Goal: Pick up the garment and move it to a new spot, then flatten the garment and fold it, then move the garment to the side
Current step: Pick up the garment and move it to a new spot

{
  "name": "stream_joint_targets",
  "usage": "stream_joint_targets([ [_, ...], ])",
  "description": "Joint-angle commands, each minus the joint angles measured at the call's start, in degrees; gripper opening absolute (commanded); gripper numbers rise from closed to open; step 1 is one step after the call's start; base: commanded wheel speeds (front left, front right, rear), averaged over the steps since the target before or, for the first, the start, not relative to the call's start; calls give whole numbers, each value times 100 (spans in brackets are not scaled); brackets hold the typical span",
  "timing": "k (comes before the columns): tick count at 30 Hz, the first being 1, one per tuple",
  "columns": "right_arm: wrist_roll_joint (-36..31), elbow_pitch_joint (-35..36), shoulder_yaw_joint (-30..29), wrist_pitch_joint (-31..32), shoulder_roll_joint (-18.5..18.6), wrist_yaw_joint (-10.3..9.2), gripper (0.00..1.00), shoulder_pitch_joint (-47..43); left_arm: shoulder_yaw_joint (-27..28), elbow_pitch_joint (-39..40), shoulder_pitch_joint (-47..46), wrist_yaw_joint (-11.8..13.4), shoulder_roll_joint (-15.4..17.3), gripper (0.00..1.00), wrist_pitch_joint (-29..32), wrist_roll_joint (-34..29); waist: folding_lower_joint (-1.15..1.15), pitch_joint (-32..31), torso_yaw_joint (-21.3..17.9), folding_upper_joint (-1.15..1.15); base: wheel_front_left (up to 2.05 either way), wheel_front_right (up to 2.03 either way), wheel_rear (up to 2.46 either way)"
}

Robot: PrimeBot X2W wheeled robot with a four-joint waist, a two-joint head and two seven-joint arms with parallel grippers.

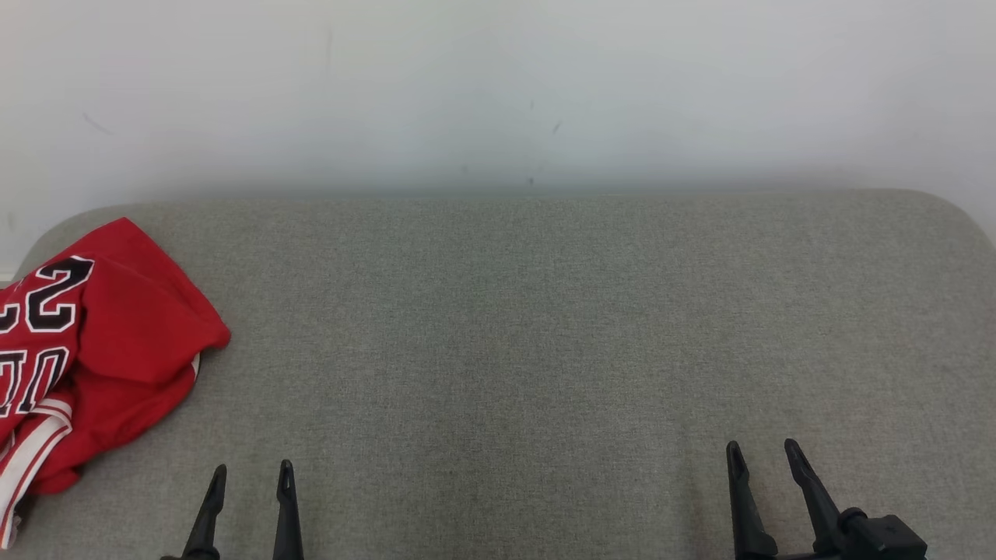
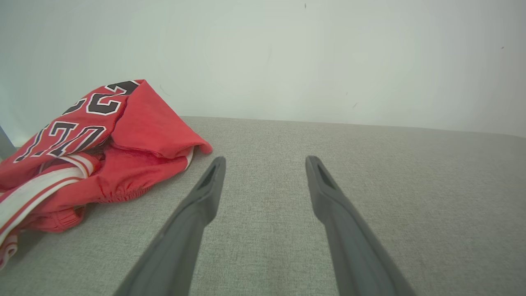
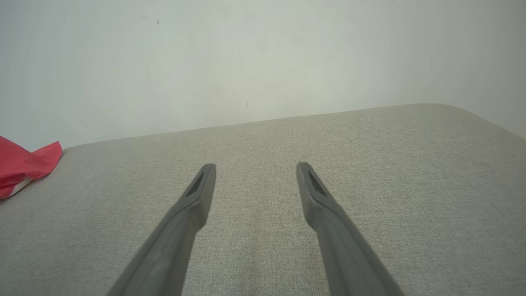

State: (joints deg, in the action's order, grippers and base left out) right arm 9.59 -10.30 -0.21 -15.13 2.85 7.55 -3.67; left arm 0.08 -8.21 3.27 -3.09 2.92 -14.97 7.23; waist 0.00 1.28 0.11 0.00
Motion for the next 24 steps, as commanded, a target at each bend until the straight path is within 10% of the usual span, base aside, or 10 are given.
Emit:
stream_joint_targets([
  [1, 22, -5, -10, -13, 5, -12, 100, -38, 3, -11, 17, -20, -5, 100, -24, 50, 0, -1, 3, 0, 0, 0, 0],
  [24, 24, 4, 7, -13, 4, -12, 100, -125, -15, -64, -22, -8, -4, 100, -23, 98, 0, -14, 633, 0, 0, 0, 0],
])
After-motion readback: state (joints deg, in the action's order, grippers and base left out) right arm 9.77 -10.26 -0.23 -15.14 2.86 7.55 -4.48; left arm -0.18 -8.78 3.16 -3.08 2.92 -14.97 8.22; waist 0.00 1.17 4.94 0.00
